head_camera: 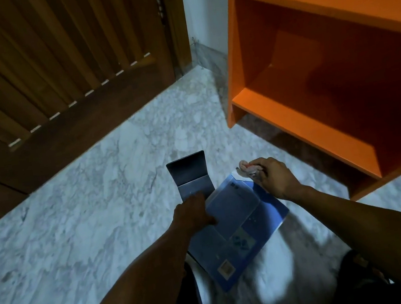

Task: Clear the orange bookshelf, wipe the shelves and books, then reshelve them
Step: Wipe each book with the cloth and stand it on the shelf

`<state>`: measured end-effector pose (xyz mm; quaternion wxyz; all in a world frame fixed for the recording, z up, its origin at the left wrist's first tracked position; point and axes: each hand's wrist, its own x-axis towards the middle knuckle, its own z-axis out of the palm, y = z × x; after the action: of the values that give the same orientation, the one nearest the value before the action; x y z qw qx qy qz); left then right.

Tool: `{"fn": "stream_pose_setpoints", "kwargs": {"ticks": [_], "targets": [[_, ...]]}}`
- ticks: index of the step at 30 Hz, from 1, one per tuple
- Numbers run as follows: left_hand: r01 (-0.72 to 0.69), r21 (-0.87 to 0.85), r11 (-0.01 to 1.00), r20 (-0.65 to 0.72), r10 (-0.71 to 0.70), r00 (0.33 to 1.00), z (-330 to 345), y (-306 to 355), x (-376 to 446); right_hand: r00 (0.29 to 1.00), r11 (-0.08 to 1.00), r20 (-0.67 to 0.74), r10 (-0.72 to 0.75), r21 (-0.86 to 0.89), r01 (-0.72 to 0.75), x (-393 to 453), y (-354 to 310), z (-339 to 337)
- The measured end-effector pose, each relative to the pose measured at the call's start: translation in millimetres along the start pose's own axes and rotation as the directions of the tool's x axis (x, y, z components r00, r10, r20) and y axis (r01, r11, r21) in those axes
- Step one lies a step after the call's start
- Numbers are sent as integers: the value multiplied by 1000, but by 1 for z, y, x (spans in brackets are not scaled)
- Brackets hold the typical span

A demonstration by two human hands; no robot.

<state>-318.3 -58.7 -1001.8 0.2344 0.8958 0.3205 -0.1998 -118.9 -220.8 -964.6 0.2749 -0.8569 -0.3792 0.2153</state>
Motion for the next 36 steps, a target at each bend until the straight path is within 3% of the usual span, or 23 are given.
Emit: {"fn": "stream_pose_setpoints", "kwargs": {"ticks": [4, 10, 12, 17, 20, 22, 25, 28, 31, 34, 36], "targets": [[-90, -103, 991, 38, 95, 995, -4, 6, 0, 999, 999, -32, 25, 44, -24, -5, 7, 1], [-212, -212, 954, -54, 205, 977, -23, 17, -10, 980, 900, -80, 181, 416, -132, -7, 11, -18], [-250, -276, 928, -85, 236, 968, -41, 26, -15, 962, 868, -113, 247, 468, -168, -5, 14, -30], [-263, -513, 817, -172, 202, 964, -98, 40, -37, 912, 773, -192, 363, 608, -180, -11, 7, -65], [-293, -556, 778, -222, 201, 954, -134, 41, -58, 879, 666, -248, 408, 739, -101, -14, -9, -81], [-331, -551, 766, -258, 221, 941, -157, 47, -82, 813, 575, -295, 501, 816, -58, -14, -24, -90], [-328, -601, 729, -304, 171, 937, -179, 47, -108, 743, 374, -314, 591, 923, 93, -17, -46, -104], [-300, -742, 599, -327, 67, 943, -186, 39, -128, 817, 356, -218, 534, 934, 17, -42, -73, -115], [-276, -832, 482, -322, -14, 947, -187, 43, -141, 929, 366, -2, 370, 919, -144, -62, -92, -116], [-256, -905, 338, -285, -37, 958, -186, 55, -145, 958, 288, 180, 223, 927, -241, -72, -113, -115], [-281, -904, 323, -311, -42, 950, -185, 62, -147, 952, 166, 246, 184, 946, -277, -78, -128, -119]]}}
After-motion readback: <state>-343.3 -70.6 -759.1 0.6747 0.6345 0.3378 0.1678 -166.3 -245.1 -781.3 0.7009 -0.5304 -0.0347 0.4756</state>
